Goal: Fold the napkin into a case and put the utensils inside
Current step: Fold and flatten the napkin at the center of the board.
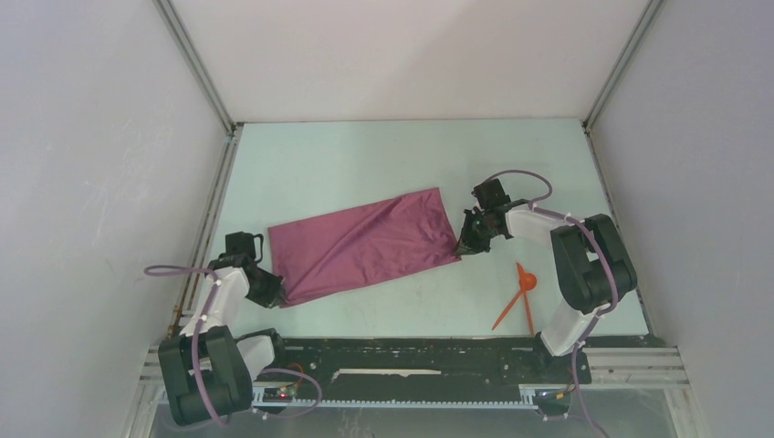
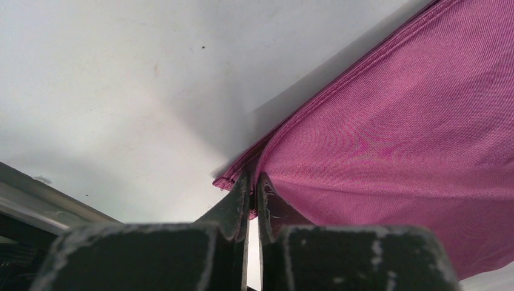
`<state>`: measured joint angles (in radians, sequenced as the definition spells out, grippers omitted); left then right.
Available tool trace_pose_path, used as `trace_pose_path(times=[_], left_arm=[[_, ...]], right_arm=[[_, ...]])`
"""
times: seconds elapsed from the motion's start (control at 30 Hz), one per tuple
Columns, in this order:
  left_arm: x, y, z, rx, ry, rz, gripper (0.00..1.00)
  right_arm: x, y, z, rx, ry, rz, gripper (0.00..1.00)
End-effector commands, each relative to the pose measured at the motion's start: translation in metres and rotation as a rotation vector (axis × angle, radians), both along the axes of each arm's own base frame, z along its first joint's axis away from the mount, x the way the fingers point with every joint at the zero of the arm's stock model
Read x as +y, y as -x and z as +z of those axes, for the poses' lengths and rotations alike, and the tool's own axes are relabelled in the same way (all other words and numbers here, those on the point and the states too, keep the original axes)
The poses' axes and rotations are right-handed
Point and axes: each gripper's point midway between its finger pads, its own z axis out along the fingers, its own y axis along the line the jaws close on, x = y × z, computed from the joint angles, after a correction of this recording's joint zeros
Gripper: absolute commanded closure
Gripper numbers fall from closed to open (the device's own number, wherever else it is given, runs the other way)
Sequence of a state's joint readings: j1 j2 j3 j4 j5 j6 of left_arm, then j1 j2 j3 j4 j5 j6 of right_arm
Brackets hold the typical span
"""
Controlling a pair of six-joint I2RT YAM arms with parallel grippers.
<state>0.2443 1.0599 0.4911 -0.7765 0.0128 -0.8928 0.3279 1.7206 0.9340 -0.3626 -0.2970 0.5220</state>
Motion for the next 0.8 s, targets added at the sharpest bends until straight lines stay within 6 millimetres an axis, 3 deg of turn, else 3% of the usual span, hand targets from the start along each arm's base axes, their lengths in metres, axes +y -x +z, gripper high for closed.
trace_pose_path(times=[0.0, 0.23, 0.77], left_arm=[[0.01, -0.007, 0.011, -0.022, -0.052, 0.018, 0.94], [0.012, -0.015, 0.015, -0.042, -0.054, 0.011, 0.93], [0.008, -0.002, -0.002, 0.006, -0.039, 0.013, 0.89]], right_arm=[[-0.006, -0.001, -0.01, 0.007, 0.031, -0.007, 1.0], [-0.006, -0.001, -0.011, 0.007, 0.033, -0.005, 1.0], [-0.003, 0.0, -0.013, 0.011, 0.026, -0.001, 1.0]])
